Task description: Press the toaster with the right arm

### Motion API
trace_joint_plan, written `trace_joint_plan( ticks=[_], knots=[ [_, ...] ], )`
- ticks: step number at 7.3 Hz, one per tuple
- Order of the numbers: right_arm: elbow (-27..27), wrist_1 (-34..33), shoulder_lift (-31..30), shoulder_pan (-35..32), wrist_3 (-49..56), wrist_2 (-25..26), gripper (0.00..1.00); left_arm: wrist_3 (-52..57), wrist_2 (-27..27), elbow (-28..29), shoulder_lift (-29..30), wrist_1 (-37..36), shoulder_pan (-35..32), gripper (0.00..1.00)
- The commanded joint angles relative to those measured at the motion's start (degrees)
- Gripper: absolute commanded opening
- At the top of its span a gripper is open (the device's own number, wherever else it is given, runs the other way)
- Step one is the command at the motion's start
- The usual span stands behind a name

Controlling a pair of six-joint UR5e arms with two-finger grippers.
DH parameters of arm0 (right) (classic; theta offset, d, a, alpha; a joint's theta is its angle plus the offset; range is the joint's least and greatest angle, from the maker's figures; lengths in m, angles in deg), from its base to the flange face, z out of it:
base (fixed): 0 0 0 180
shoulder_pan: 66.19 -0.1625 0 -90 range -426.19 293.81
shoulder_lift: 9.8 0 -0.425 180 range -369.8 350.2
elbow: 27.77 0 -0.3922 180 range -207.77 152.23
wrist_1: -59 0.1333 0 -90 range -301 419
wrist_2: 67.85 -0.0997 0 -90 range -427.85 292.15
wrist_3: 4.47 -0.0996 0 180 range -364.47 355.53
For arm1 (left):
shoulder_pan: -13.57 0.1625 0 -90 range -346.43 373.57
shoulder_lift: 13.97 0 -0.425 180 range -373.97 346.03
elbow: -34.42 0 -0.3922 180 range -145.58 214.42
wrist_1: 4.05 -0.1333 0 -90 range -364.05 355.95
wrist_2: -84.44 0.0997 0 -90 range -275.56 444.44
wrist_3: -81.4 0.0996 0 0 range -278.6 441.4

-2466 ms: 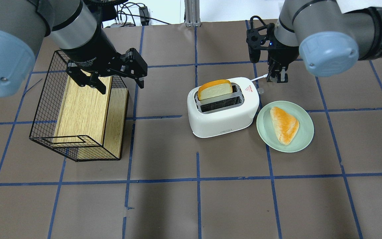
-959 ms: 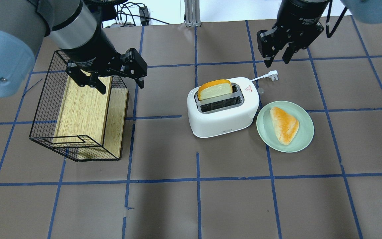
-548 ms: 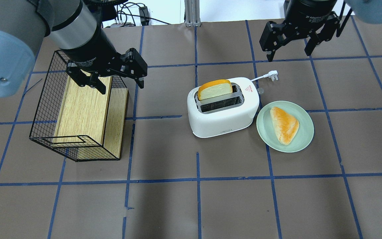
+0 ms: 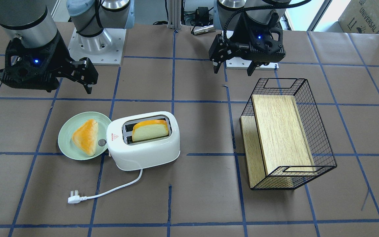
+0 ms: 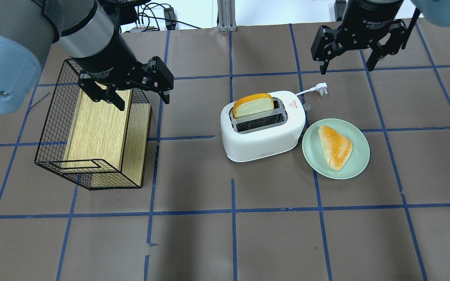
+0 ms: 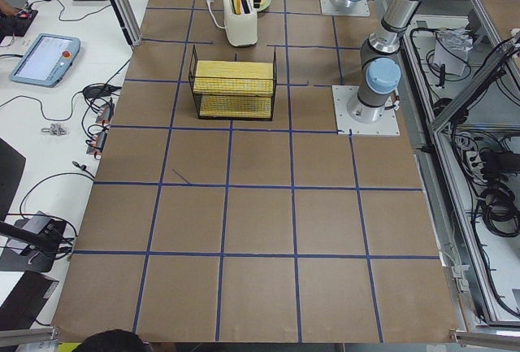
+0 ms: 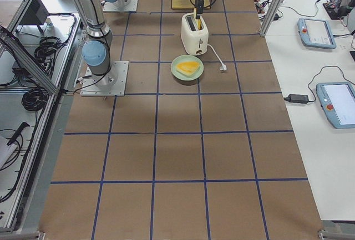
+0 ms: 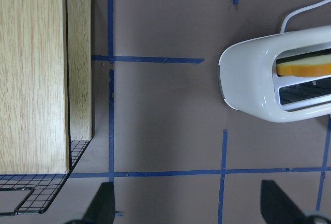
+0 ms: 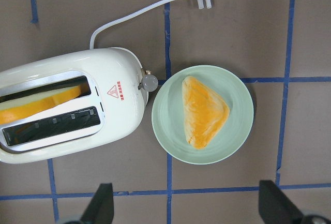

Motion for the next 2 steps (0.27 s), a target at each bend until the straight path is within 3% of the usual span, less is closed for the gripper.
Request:
trace_joint_plan(
  ticks=[1,2],
  knots=[
    [0.00,0.25,-0.01,-0.17,-0.04,-0.44,1.00,0.00,0.00,0.00,0.00,0.00,0.00,1.00],
    [0.00,0.16,-0.01,-0.09,-0.04,-0.52,1.00,0.00,0.00,0.00,0.00,0.00,0.00,1.00]
  ],
)
